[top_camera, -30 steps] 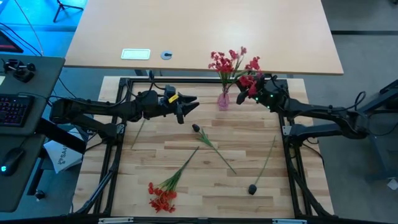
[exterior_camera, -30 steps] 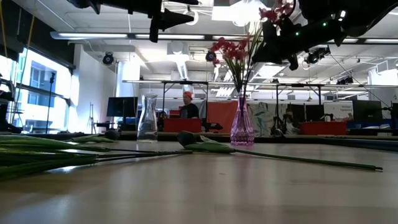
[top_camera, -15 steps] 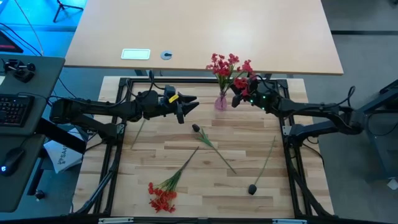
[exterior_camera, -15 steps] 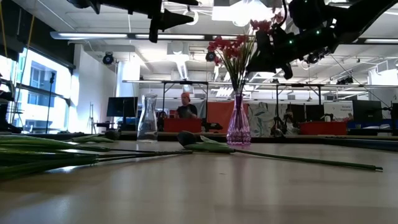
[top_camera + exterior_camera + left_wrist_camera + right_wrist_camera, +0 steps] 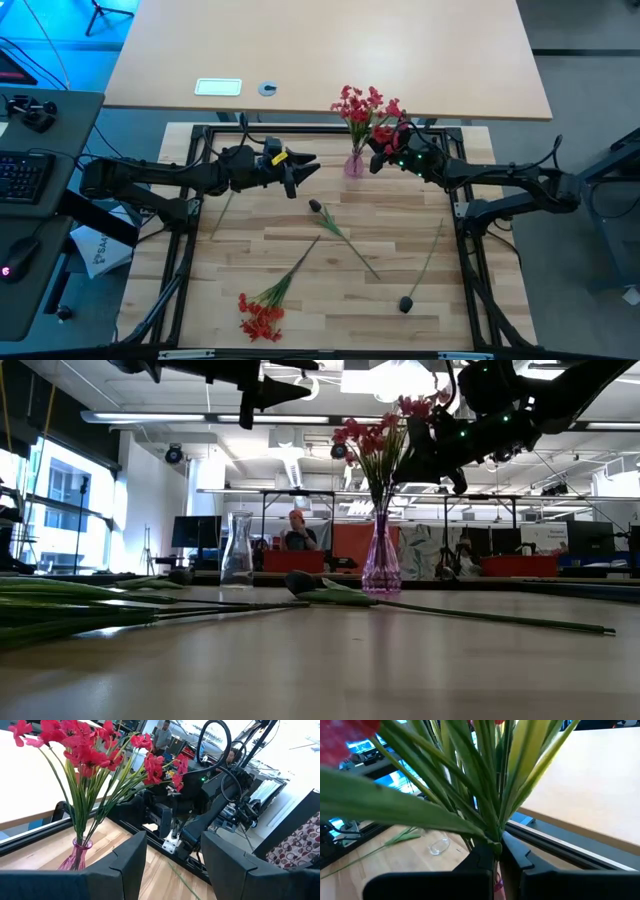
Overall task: Sort flowers into vase by color
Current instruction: Put the left red flowers into the purple vase, then put the red flowers into the purple vase
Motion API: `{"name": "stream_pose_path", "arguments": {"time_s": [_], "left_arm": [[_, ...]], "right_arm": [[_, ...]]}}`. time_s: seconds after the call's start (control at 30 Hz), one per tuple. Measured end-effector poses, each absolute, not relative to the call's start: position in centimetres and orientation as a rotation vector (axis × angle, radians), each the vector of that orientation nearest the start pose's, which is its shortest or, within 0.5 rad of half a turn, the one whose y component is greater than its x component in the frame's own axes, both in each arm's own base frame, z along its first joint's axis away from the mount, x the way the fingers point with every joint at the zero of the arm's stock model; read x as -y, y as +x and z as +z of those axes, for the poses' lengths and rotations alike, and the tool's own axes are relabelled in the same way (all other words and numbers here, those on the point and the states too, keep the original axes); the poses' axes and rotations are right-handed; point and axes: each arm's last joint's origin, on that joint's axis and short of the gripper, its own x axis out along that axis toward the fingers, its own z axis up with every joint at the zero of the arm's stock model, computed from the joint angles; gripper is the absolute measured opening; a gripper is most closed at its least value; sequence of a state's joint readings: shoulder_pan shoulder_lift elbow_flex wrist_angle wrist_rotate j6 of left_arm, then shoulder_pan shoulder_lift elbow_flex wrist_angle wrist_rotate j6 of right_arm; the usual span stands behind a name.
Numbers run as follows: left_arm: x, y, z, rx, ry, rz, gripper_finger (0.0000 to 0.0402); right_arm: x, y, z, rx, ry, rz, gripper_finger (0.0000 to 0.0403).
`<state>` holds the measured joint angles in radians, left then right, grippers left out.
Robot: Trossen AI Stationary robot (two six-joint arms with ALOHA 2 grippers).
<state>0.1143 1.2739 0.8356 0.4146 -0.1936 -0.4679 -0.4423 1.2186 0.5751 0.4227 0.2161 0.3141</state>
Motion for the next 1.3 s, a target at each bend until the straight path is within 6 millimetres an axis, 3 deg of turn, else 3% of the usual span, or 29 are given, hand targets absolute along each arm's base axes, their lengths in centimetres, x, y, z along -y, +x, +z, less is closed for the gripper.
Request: {"name": "stream_pose_path", "arguments": {"time_s": [0.2, 0.53, 0.67, 0.8, 1.3], "left_arm": [[-4.1, 28.3, 30.4, 0.051, -0.463, 0.319, 0.0177], [-4.0, 28.4, 30.4, 0.041, -0.464, 0.283, 0.0177], [-4.0, 28.4, 30.4, 0.039, -0.464, 0.284, 0.0177], [-4.0, 28.4, 30.3, 0.035, -0.464, 0.286, 0.0177], [-4.0, 28.4, 30.3, 0.037, -0.467, 0.286, 0.0177]], "right_arm": [[11.5, 22.8, 23.3, -0.11, 0.308, -0.682, 0.0041], [11.1, 22.1, 24.3, -0.082, 0.321, -0.646, 0.0225], [10.5, 21.0, 24.7, -0.144, 0.297, -0.649, 0.0271], [9.9, 19.8, 25.1, -0.194, 0.28, -0.651, 0.0287], [7.6, 15.2, 26.4, -0.295, 0.31, -0.608, 0.0282]]}}
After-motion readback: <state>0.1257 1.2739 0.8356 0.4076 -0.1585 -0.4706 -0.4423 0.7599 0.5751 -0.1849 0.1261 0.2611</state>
